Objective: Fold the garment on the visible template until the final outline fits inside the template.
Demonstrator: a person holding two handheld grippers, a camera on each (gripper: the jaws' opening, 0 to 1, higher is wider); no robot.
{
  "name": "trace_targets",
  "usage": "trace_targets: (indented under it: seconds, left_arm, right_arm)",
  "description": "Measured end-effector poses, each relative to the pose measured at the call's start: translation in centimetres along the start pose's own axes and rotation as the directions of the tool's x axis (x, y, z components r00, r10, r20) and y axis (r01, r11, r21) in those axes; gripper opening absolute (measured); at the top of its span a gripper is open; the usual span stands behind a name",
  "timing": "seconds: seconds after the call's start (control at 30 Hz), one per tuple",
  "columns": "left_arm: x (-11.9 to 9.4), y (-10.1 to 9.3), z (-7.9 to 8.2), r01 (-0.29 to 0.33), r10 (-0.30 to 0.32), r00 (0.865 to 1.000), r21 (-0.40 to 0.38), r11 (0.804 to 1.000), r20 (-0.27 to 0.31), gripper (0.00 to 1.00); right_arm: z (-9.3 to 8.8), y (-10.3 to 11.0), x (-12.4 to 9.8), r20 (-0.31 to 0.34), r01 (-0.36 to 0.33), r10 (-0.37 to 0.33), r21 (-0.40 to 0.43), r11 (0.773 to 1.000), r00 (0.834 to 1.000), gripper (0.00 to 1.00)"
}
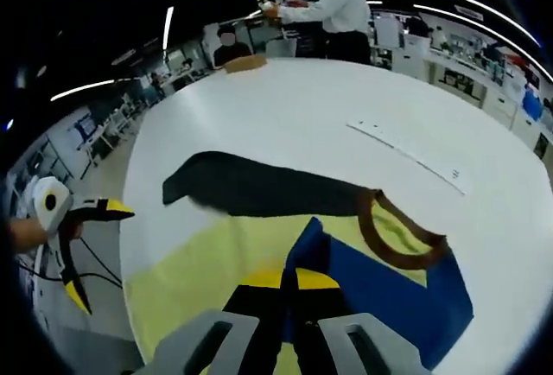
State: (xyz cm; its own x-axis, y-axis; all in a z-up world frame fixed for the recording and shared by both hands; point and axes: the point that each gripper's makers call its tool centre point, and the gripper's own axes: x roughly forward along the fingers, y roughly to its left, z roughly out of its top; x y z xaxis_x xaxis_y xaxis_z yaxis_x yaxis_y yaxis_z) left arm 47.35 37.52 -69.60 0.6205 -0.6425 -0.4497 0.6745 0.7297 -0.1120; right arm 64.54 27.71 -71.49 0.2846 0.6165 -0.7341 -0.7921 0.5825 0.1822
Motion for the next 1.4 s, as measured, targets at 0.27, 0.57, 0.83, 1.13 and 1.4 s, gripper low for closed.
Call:
trace_targets:
  seconds: [0.27,0.57,0.83,1.13,1.4]
  left_arm:
    - [0.0,-0.1,-0.3,0.001,-0.001,1.0,-0.005,1.0,-0.008,0.98]
    - [0.0,0.1,-0.3,0.001,-0.001,1.0,-0.003,1.0,-0.01,0.98]
    - [-0.2,0.2,-0.6,-0.001,0.001,1.0,-0.005,1.0,-0.018,0.98]
    - [-0.4,0.6,-0.6,-0.011,0.011,1.0,-0.009,1.0,-0.017,0.98]
    - [-0.1,0.2,-0.2,-0.008,0.008,1.0,-0.003,1.0,-0.011,0.98]
  right_arm:
    - [-0.5,0.0,2.0,0.002,0.021,-0.021,0.023,1.0,1.0,0.0]
    - [-0.7,-0.1,4.6,0.014,0.039,-0.041,0.11,0.993,0.999,0.0]
    - [-0.3,1.4,6.2,0.05,-0.003,-0.006,0.187,0.982,0.999,0.0]
    - [-1.0,1.3,6.0,0.025,0.007,-0.011,0.155,0.988,1.0,0.02]
    - [-0.7,0.7,5.1,0.038,0.026,-0.03,0.098,0.995,0.999,0.09]
